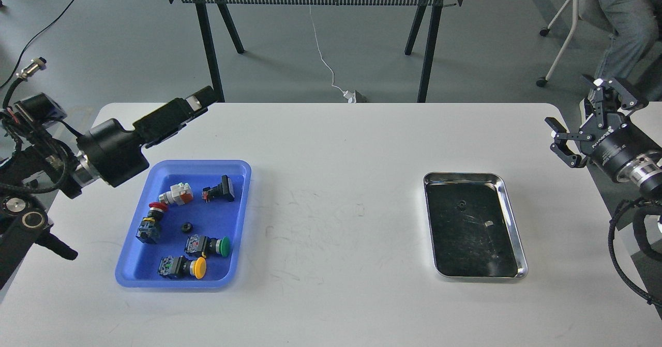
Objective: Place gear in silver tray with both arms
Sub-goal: 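Lift the right gripper away and move the left gripper over the blue tray, then lower the left gripper into the blue tray and grasp another black gear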
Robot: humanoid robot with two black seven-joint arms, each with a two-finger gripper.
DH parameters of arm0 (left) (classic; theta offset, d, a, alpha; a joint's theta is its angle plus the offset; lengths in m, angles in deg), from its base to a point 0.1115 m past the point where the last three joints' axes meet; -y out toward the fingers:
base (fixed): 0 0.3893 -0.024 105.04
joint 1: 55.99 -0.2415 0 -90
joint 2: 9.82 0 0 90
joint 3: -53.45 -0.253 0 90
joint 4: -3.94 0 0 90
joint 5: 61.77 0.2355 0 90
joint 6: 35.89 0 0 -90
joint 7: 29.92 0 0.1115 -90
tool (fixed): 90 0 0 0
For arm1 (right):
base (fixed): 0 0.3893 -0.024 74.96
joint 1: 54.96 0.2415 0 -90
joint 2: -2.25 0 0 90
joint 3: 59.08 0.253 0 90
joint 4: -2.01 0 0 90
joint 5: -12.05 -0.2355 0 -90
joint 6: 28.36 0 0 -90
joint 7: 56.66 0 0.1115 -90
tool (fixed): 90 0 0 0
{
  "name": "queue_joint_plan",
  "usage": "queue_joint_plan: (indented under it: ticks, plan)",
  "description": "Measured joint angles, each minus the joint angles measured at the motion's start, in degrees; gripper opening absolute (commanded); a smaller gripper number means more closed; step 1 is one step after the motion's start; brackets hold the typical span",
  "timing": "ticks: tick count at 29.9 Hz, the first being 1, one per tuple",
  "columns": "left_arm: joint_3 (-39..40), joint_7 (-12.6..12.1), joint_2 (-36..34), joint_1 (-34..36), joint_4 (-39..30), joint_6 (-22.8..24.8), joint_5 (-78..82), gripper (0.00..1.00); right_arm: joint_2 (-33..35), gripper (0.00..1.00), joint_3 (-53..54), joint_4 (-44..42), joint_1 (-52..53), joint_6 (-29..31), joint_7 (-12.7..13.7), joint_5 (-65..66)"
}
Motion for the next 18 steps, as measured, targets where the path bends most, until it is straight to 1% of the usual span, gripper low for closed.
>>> queue_joint_plan:
  ticks: [3, 5, 7, 10, 12, 14, 16, 18]
  plan:
    - [-7.1, 0.0, -7.0, 3.1, -1.2, -4.7, 14.0, 0.99, -0.7, 0.97, 0.0, 0.2, -0.6, 0.0, 0.0, -0.8]
    - [-13.7, 0.0, -9.7, 7.8, -1.1, -6.9, 17.7, 0.98, -1.0, 0.97, 0.1, 0.2, -0.7, -0.1, 0.0, -0.9]
    - [-21.7, 0.0, -11.3, 14.2, -0.1, -7.7, 18.9, 0.97, -1.1, 0.97, 0.1, 0.2, -0.7, -0.1, 0.0, -0.9]
    - [-34.2, 0.0, -12.6, 23.2, 3.0, -7.9, 19.2, 0.94, -1.1, 0.97, 0.2, 0.1, -0.9, -0.1, 0.0, -0.9]
    - [-41.5, 0.0, -12.7, 28.8, 5.5, -7.9, 19.3, 0.88, -1.0, 0.97, 0.2, 0.1, -1.0, -0.1, 0.0, -0.9]
    - [-48.7, 0.0, -12.7, 33.7, 8.2, -7.7, 19.3, 0.85, -0.8, 0.97, 0.2, 0.1, -1.2, -0.1, 0.0, -0.9]
    - [-53.5, 0.0, -12.6, 37.1, 10.2, -6.5, 19.3, 0.82, -0.7, 0.97, 0.3, 0.1, -1.5, -0.1, 0.0, -0.9]
    - [-55.7, 0.0, -11.9, 38.8, 11.6, -3.2, 19.3, 0.82, -0.5, 0.97, 0.5, 0.0, -1.9, -0.1, 0.0, -0.9]
